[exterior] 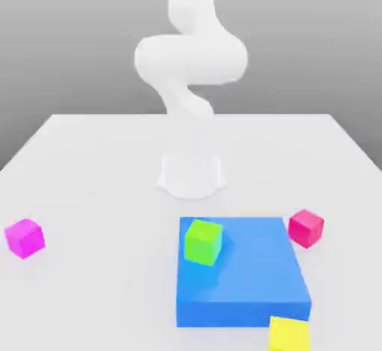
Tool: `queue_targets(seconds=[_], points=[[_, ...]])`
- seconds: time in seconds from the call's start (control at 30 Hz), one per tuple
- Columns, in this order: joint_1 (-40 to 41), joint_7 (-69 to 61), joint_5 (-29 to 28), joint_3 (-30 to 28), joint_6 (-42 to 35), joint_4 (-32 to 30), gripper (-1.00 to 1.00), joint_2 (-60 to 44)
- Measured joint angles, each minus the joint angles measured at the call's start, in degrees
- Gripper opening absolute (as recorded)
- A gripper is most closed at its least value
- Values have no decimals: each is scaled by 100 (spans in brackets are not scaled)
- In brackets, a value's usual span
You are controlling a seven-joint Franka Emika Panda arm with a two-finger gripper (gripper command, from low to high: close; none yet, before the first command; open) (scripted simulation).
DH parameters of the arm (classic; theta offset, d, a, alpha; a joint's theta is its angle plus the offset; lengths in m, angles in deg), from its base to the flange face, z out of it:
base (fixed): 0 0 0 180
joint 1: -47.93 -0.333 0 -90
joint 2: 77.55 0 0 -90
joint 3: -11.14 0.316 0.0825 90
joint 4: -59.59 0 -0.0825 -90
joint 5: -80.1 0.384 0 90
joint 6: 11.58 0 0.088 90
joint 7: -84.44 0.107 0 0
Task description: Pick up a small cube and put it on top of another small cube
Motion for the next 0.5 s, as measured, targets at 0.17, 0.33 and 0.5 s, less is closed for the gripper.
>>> queue_targets(seconds=[0.17,0.33,0.5], points=[[-833,-1352,47,-79,528,-588,0,-674],[-1672,-2637,55,-166,1040,-1158,0,-1327],[-2455,-3940,94,-187,1552,-1728,0,-1980]])
